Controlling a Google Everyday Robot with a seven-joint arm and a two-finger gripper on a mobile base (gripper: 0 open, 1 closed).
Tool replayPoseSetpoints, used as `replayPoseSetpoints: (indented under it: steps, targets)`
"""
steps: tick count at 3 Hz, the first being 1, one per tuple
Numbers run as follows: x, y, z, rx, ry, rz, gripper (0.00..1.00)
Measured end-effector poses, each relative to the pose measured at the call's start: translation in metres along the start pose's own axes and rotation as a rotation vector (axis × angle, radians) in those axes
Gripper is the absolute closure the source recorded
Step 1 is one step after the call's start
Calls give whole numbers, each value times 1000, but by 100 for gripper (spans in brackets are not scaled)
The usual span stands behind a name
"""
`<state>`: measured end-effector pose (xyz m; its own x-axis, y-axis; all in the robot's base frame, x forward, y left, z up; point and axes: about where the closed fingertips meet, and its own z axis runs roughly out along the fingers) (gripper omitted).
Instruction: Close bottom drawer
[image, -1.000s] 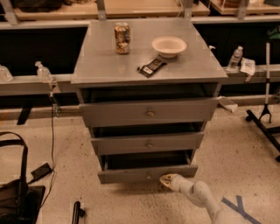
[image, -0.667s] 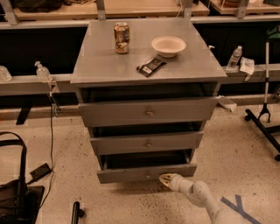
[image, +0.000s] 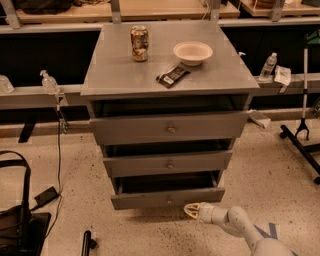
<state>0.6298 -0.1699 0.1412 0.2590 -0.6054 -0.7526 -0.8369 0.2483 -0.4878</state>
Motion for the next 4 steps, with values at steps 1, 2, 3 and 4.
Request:
replayPoseSetpoints:
  steps: [1,2,3,4]
  targets:
    - [-7,13,-6,-85,-49,34,100]
    - [-12,1,10,-109,-105,53,100]
    - [-11,-32,21,-77,-121,45,100]
    - [-13,-60,25,-39,-117,29,100]
